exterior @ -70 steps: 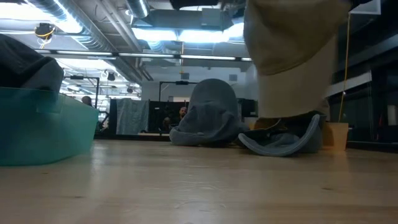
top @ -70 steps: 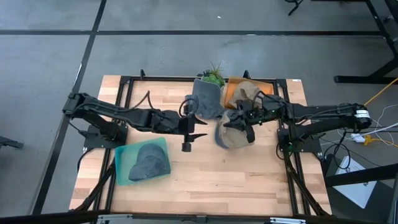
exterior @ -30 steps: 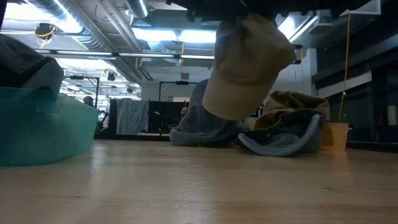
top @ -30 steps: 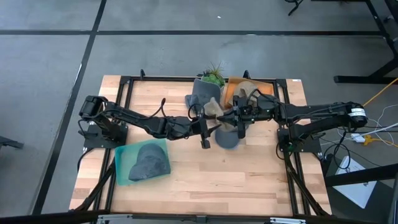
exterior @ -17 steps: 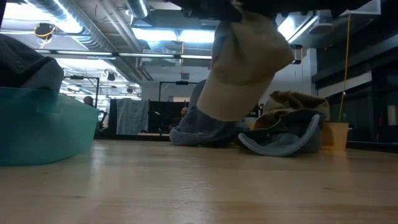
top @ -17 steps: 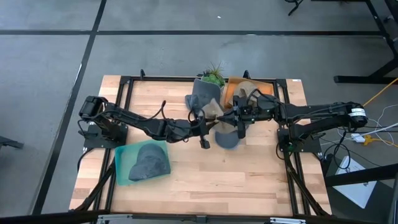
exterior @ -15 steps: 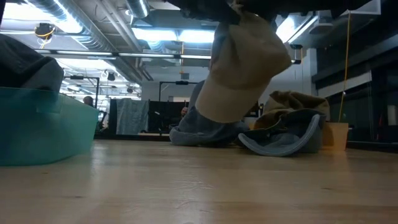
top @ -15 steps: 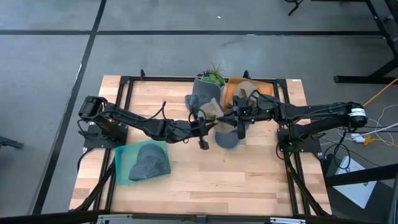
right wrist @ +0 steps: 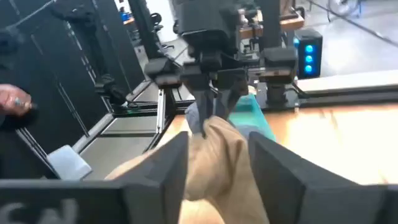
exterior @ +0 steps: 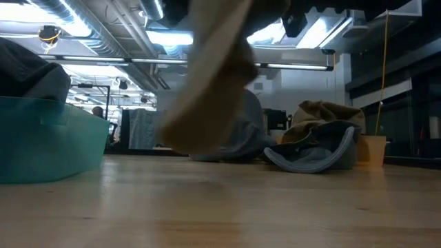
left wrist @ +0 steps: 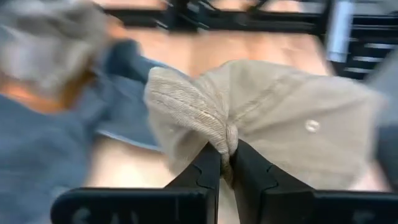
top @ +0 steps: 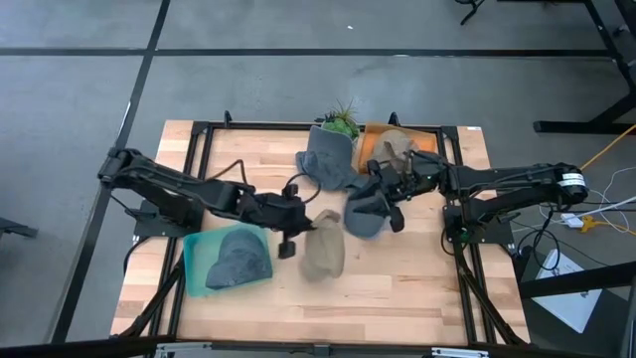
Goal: Pick & Place hat
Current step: Put the brown cap into the orange bin
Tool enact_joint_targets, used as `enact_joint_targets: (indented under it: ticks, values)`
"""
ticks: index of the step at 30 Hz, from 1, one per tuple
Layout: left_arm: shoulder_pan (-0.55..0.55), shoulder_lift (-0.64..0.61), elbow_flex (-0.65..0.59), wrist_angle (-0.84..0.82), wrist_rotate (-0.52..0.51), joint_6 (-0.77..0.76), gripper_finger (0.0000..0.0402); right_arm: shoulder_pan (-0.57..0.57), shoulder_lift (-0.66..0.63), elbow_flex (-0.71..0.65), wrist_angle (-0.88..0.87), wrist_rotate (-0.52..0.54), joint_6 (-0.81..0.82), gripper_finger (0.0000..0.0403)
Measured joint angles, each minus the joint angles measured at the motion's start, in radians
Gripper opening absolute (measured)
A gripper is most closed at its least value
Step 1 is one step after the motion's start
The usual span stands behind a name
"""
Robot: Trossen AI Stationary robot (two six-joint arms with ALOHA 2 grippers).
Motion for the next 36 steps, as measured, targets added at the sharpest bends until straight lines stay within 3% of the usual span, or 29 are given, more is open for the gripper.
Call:
enact_joint_targets:
  ticks: [6, 10, 12, 15, 36]
  values:
    - [0.023, -0.05, 0.0, -0.047, 0.221, -0.06, 0.0018, 0.045, 0.041, 0.0, 0.075, -0.005, -0.143, 0.0223]
    - [0.028, -0.057, 0.0, -0.046, 0.316, -0.059, 0.0019, 0.067, 0.078, 0.0, 0.085, 0.01, -0.328, 0.0235]
    - [0.03, -0.056, 0.0, -0.047, 0.355, -0.059, 0.002, 0.077, 0.098, 0.0, 0.097, 0.073, -0.383, 0.0233]
    - [0.03, -0.051, 0.0, -0.034, 0.377, -0.059, 0.002, 0.081, 0.127, 0.0, 0.094, 0.136, -0.448, 0.0227]
    - [0.066, -0.05, 0.0, -0.016, 0.38, -0.067, 0.0021, 0.118, 0.303, 0.15, 0.045, 0.135, -0.454, 0.0213]
